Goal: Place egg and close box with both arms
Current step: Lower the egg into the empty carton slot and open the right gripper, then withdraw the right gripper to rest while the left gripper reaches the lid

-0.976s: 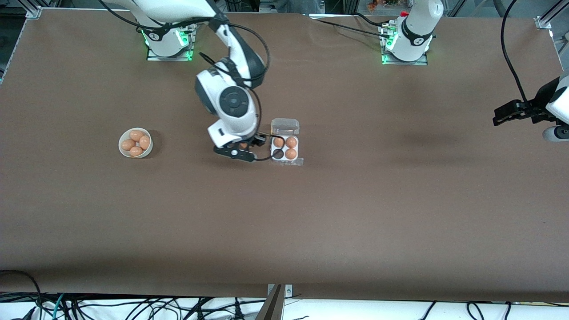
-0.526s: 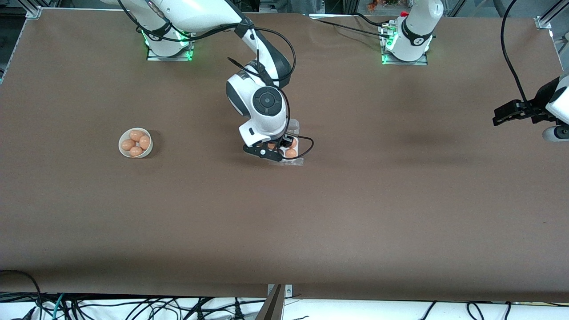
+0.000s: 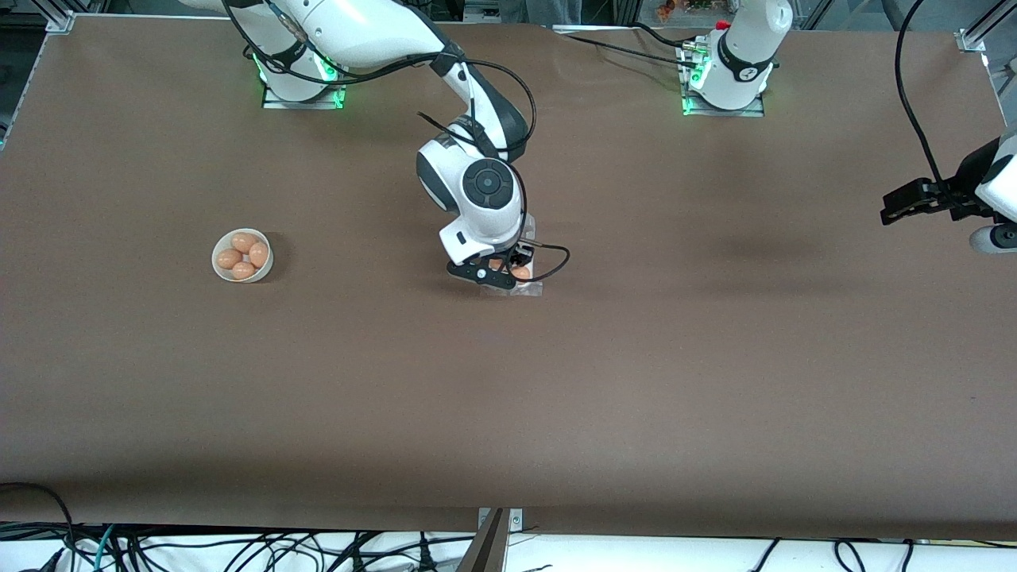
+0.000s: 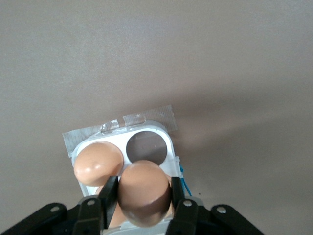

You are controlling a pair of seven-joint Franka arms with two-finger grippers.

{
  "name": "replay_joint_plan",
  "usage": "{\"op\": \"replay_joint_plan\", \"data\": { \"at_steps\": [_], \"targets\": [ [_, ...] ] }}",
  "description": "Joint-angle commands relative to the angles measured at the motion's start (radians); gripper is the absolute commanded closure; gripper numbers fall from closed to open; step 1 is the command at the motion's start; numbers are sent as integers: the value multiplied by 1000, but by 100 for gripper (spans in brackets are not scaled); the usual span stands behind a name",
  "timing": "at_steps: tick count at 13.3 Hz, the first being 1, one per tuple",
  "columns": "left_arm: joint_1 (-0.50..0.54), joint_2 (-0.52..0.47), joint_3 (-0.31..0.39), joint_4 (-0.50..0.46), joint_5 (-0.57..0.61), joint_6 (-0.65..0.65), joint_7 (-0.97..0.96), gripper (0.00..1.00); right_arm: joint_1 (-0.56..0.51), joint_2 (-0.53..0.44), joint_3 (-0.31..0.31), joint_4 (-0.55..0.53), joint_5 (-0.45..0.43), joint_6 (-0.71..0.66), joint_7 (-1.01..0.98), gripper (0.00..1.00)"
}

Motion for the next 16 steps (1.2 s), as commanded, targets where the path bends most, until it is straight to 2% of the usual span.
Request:
{"op": "replay_joint_plan", "data": {
  "at_steps": [1,4,6,7,8,10,16],
  "targets": [
    [7,10,-6,28,11,-18,17,0,10,24,-10,31,11,-3,-1,80],
    [7,11,-6,27,-13,-19,17,0,10,36,-10,31,10,31,-4,79],
    [7,10,-6,27,-15,-21,16,0,10,46,-12,32,10,40,-2,75],
    [7,10,-6,27,-21,-21,14,0,9,47,-12,32,10,42,5,58],
    [7,10,-6,27,-32,-22,8,0,9,47,-12,31,8,47,19,32],
    [6,8,-8,28,-35,-22,5,0,9,43,-15,32,7,73,16,0],
    [7,4,-6,48,-35,-22,5,0,-13,29,-21,54,-38,57,-50,0]
  ]
}}
